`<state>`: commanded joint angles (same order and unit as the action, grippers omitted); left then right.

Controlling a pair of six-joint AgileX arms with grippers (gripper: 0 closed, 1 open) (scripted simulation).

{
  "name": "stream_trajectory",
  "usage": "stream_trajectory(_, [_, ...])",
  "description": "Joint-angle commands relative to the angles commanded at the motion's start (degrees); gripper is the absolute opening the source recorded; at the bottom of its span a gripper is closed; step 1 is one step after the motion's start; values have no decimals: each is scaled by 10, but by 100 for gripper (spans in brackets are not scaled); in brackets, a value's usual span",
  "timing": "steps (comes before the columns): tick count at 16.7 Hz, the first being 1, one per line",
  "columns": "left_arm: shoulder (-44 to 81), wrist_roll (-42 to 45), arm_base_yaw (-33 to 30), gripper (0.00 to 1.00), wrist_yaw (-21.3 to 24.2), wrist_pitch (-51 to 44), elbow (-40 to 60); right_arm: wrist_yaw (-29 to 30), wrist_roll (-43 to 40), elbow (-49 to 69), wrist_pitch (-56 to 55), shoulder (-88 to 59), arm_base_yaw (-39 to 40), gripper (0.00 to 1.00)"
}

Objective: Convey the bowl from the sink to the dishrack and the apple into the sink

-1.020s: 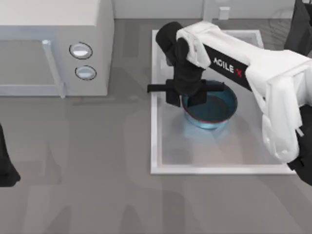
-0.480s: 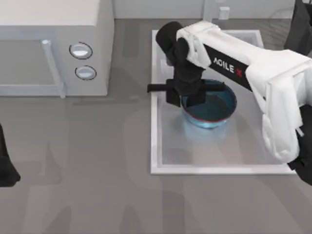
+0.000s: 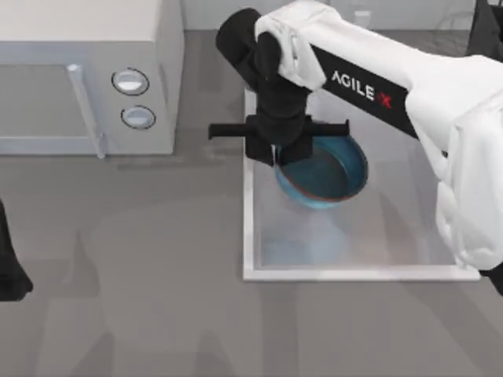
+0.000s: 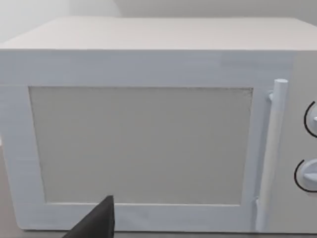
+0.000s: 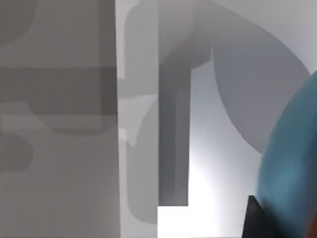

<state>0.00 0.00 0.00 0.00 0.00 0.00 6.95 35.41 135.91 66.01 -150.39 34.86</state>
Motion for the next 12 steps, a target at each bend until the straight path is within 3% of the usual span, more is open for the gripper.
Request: stream_trajectory(12, [0,0,0,100,0,0,0,26,203,-269,229,473,204,0])
